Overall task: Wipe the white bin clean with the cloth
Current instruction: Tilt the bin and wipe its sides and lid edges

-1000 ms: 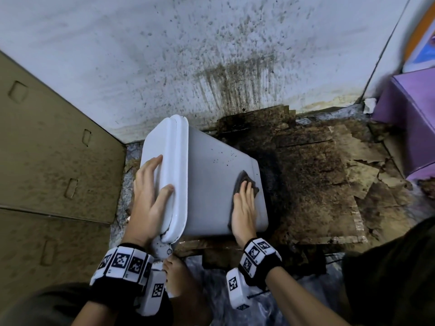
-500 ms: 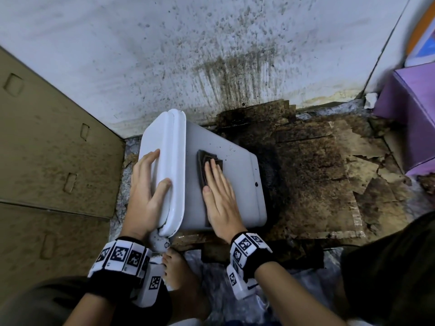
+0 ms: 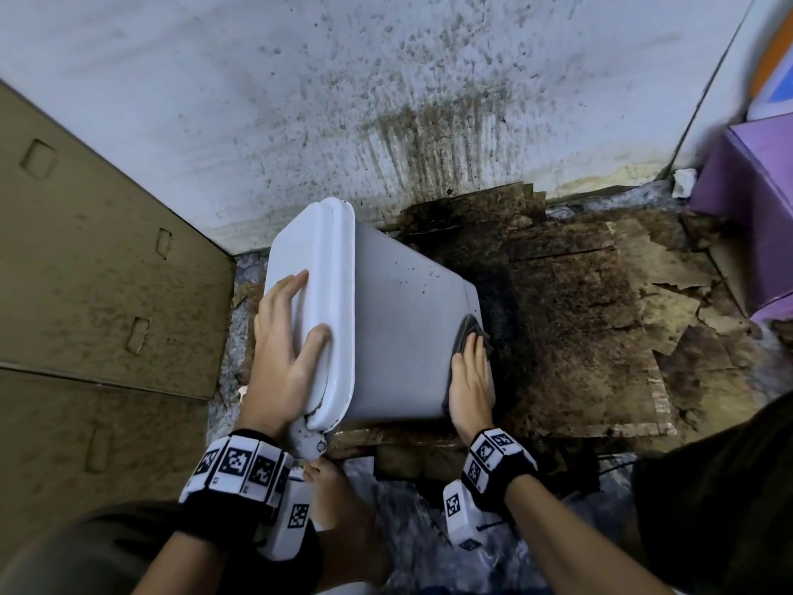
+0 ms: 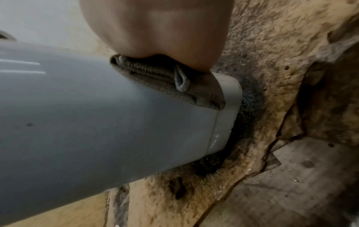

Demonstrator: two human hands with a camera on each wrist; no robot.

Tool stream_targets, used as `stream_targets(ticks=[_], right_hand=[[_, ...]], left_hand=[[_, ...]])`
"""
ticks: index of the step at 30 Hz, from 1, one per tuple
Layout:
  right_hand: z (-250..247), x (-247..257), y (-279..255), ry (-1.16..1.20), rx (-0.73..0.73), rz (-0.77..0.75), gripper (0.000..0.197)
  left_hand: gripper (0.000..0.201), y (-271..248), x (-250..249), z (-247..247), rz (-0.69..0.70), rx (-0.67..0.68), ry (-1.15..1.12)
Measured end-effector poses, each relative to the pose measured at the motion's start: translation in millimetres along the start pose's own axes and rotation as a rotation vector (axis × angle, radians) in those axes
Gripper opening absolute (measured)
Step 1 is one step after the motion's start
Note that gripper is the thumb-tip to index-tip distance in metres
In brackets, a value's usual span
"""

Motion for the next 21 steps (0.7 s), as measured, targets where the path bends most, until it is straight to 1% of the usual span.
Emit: stream_targets(ticks=[2, 4, 6, 8, 10, 12, 14, 16, 19, 21], right_hand=[[4, 7, -4, 0.047, -0.03, 0.007, 0.055], [11, 21, -10, 0.043, -0.053, -0.048, 0.055], [17, 44, -22, 0.022, -0.057, -0.147, 0.059], [22, 71, -36, 0.038, -0.027, -0.267, 0.063], [30, 93, -49, 0.031, 0.027, -0.405, 0.059], [33, 105, -57, -0.011, 0.062, -0.515, 0.058], [30, 103, -58, -0.062, 0.084, -0.583, 0.056], [23, 91, -56, -0.093, 0.109, -0.605, 0.055], [15, 71, -47, -0.092, 0.099, -0.594, 0.055], [12, 55, -38, -0.078, 0.068, -0.544, 0.056]], left_hand=[[0.07, 0, -1, 2, 0.003, 0.01, 0.013], [0.071, 1, -1, 4, 0.0, 0.021, 0.027], [0.072, 3, -1, 5, -0.002, 0.024, 0.037], [0.073, 4, -1, 6, -0.001, 0.019, 0.052], [0.074, 4, 0, 5, 0.001, 0.02, 0.066], [0.074, 4, 1, 5, -0.004, 0.024, 0.071], [0.073, 3, 3, 5, -0.013, 0.022, 0.068], [0.072, 1, 2, 5, -0.003, 0.021, 0.068], [0.071, 1, 0, 4, 0.005, 0.019, 0.045], [0.07, 2, -3, 4, -0.011, 0.025, 0.011]])
Point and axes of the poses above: each hand's wrist, its own y-axis towards the middle knuckle, its own z-axis out of the palm, x = y × z, the point moved 1 cm from there along y, towards the middle knuckle
